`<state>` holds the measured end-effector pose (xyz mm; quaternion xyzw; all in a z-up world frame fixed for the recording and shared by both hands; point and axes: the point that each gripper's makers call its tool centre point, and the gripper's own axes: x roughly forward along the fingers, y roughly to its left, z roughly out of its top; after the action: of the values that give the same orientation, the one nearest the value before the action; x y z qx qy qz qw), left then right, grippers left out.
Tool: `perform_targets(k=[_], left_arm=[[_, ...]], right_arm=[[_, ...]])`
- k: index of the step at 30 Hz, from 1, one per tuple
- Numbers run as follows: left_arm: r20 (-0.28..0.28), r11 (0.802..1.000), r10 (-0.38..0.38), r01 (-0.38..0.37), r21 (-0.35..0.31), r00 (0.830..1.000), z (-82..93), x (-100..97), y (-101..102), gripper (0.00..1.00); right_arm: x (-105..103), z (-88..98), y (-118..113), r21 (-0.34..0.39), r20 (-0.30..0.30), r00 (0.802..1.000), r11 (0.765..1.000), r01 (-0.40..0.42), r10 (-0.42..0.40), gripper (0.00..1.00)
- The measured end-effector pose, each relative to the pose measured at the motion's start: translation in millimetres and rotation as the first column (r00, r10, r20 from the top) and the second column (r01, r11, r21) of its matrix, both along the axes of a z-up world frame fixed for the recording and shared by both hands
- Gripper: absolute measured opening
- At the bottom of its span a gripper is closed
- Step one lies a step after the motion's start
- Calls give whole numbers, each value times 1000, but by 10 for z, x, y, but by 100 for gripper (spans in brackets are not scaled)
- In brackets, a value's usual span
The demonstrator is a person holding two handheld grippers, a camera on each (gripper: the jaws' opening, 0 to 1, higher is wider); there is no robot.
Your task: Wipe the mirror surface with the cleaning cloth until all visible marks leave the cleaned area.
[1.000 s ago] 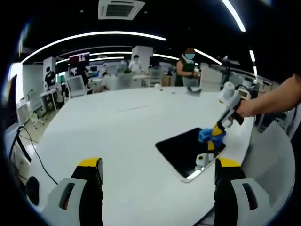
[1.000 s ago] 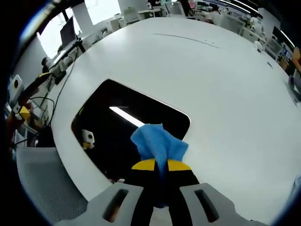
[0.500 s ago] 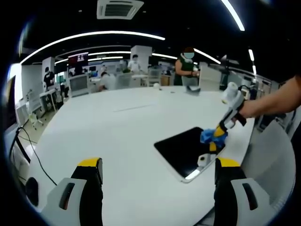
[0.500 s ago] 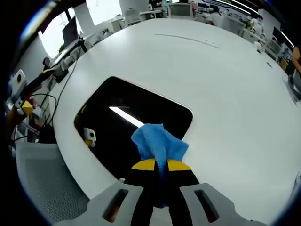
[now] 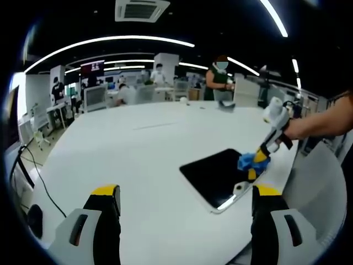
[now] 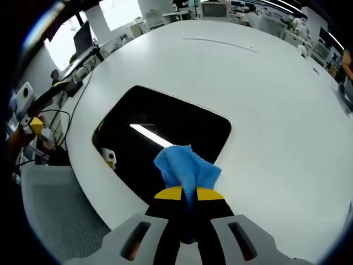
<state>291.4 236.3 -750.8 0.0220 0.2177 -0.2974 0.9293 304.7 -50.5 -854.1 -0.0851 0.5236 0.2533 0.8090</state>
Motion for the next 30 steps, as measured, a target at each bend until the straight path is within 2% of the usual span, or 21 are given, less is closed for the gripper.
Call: perform_targets(k=[7,19,25,30], left_arm=[[-3,1000,4,-4,-1,1000,-14,-30,16,100],[-6,1000,1,-1,-1,1000,-38,-50,-26,100],[0,999,-21,21,41,1000,-69,-81,-35,100],[-5,999,-12,13,33,1000,-75,-86,-15,100]], right_arm=[[-54,2,-9,30,14,999,999,40,-40,1],[-145,0,6,34,12,999,999,40,-41,1],[-147,-1,5,28,20,999,999,39,-39,1],[-144,-3,7,33,19,999,998,45,-46,1]])
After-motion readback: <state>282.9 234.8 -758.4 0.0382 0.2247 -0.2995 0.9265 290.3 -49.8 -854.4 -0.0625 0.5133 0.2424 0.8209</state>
